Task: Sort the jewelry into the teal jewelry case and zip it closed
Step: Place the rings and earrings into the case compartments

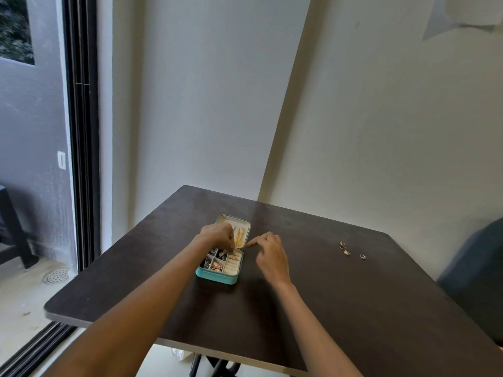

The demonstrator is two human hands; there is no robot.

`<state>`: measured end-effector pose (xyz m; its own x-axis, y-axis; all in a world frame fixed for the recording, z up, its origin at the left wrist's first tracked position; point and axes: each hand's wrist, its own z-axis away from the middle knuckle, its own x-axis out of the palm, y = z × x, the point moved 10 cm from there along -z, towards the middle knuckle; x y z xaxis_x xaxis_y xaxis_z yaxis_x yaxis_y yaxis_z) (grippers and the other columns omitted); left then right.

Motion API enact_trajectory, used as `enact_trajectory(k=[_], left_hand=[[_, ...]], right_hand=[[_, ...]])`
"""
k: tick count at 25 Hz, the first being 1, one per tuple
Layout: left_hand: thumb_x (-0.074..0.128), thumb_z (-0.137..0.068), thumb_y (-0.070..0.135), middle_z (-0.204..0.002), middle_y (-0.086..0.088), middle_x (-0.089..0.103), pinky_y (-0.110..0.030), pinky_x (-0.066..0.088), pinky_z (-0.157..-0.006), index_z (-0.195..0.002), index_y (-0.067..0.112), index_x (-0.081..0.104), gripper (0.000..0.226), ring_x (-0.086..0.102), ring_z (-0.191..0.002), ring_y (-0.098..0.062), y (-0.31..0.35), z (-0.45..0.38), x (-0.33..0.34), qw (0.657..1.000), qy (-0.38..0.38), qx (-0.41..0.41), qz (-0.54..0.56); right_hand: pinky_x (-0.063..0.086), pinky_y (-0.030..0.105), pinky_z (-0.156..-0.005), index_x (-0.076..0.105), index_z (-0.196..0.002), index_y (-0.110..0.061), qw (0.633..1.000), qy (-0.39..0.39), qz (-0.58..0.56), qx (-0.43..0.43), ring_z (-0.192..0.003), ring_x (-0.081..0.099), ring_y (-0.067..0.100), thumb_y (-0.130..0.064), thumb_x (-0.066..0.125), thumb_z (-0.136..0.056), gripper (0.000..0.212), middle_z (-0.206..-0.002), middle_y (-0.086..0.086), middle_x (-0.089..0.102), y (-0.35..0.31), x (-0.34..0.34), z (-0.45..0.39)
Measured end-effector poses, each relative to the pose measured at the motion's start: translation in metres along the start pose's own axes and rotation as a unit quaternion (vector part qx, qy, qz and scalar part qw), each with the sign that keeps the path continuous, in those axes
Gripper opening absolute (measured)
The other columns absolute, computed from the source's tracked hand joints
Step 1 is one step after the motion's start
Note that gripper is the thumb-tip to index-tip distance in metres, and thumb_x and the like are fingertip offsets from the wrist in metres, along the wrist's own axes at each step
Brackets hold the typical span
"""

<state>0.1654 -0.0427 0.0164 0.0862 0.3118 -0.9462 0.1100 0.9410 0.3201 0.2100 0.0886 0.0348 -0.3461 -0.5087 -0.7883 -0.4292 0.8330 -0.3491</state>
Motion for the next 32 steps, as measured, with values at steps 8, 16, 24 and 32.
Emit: enact_trajectory(k=[8,16,24,32], left_hand=[[0.054,-0.091,0.023,-0.109,-0.002,0.067,-0.033,0.047,-0.088,-0.101,0.015,0.067,0.018,0.06,-0.103,-0.02,0.108,-0.023,0.014,0.974,0.1,0.095,0.178],[0.052,-0.093,0.012,-0.123,-0.009,0.059,-0.019,0.04,-0.087,-0.122,0.007,0.053,0.03,0.057,-0.107,-0.018,0.255,-0.064,0.092,0.92,0.037,0.125,0.37],[0.049,-0.094,0.01,-0.125,-0.009,0.055,-0.021,0.037,-0.091,-0.129,0.008,0.047,0.036,0.052,-0.115,-0.02,0.273,-0.112,0.118,0.907,0.016,0.067,0.415],[0.046,-0.093,0.002,-0.128,-0.011,0.054,-0.037,0.046,-0.099,-0.132,0.005,0.048,0.039,0.056,-0.114,-0.031,0.26,-0.114,0.118,0.902,0.006,0.063,0.426]], right_hand=[[0.045,0.028,-0.081,0.064,-0.103,-0.019,0.988,0.052,-0.029,0.143,-0.106,0.047,0.013,-0.005,0.044,-0.091,0.027,-0.107,-0.002,0.057,0.097,-0.039,0.012],[0.041,0.033,-0.085,0.06,-0.108,-0.014,0.947,0.106,-0.027,0.303,-0.113,0.046,0.022,-0.013,0.048,-0.093,0.019,-0.114,0.005,0.052,0.247,-0.086,0.038],[0.044,0.033,-0.085,0.056,-0.117,-0.018,0.922,0.056,0.037,0.382,-0.114,0.054,0.024,-0.026,0.048,-0.097,0.024,-0.121,0.003,0.053,0.316,-0.093,0.009],[0.035,0.025,-0.069,0.066,-0.099,-0.015,0.942,0.025,-0.009,0.336,-0.089,0.056,0.019,-0.028,0.052,-0.095,0.02,-0.103,0.001,0.044,0.307,-0.084,0.002]])
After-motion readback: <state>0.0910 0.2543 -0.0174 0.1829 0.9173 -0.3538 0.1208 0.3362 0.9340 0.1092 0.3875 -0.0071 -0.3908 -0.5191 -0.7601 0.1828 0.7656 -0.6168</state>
